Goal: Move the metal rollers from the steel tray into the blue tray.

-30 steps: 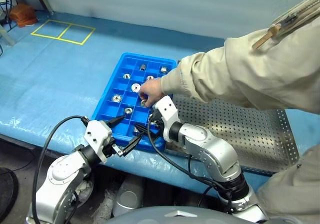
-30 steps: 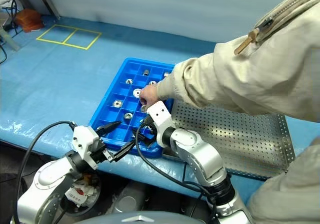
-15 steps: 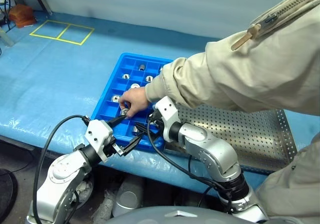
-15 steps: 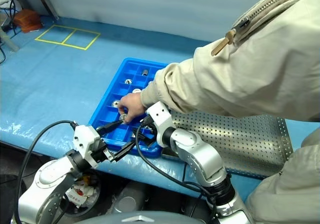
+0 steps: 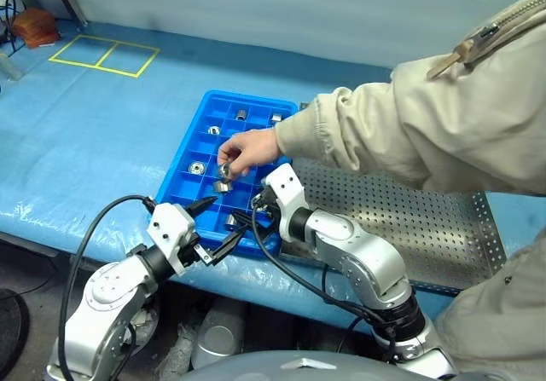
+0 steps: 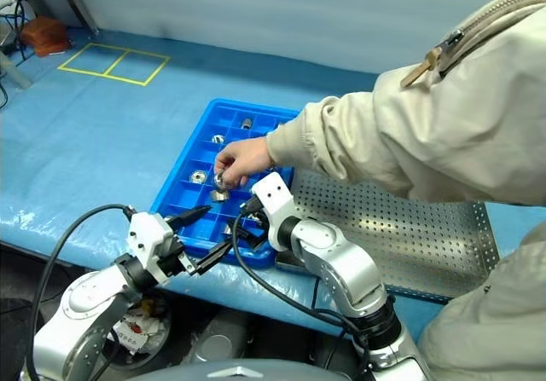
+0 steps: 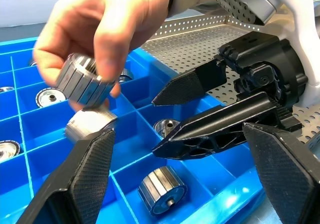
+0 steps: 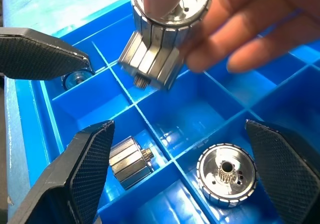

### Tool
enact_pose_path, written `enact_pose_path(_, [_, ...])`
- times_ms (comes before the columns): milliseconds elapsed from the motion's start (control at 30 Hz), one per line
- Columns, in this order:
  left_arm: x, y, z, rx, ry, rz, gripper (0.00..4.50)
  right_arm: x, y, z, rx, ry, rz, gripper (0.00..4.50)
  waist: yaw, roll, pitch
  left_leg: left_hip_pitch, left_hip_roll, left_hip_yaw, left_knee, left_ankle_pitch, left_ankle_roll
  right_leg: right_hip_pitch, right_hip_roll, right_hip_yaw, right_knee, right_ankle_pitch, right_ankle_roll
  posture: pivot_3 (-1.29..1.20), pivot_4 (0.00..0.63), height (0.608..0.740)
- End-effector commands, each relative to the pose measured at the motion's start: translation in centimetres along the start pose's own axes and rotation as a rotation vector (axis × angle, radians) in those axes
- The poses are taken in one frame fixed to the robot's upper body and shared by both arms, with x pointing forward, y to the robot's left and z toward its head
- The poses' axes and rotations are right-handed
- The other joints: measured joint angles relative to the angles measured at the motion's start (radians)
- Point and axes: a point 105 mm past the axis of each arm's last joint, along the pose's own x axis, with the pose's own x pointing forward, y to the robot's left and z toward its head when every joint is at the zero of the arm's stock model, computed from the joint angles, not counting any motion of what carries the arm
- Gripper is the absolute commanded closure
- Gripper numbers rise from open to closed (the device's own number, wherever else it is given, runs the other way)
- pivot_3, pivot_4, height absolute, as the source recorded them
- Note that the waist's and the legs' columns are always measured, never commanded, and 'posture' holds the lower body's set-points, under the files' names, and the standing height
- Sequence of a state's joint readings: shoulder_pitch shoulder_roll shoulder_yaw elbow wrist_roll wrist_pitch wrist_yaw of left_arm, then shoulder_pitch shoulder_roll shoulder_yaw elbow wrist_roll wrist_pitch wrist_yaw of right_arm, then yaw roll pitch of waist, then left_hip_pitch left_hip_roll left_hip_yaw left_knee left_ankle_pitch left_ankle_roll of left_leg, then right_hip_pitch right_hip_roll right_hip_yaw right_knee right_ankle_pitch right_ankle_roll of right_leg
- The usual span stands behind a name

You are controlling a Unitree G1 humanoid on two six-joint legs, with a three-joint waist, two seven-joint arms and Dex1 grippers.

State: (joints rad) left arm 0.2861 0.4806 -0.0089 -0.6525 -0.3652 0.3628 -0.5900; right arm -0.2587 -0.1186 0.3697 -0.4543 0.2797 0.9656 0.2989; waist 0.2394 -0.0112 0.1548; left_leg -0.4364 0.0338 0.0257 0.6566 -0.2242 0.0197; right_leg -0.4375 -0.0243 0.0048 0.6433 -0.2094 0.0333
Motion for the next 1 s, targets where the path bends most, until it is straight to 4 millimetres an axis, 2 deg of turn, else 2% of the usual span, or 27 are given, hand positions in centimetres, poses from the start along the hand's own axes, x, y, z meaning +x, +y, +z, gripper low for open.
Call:
enact_pose_path(33, [0.27, -0.40, 0.53, 0.011, -0.020, -0.022, 0.00, -0.24, 1.34, 1.55, -0.029, -0.065, 0.044, 0.09, -0.001, 0.000, 0.000, 0.000, 0.000, 0.000, 0.000, 0.000, 0.000, 0.000, 0.000, 0.000, 0.000, 0.000, 0.000, 0.39, 0.150, 0.740])
enact_pose_path(1000, [0.62, -0.40, 0.44, 0.013, -0.007, -0.057, 0.00, -0.35, 1.35, 1.42, -0.027, -0.063, 0.030, 0.09, -0.023, 0.000, 0.000, 0.005, 0.002, -0.002, 0.000, 0.000, 0.000, 0.006, -0.001, -0.001, -0.001, 0.000, 0.000, 0.36, 0.150, 0.740])
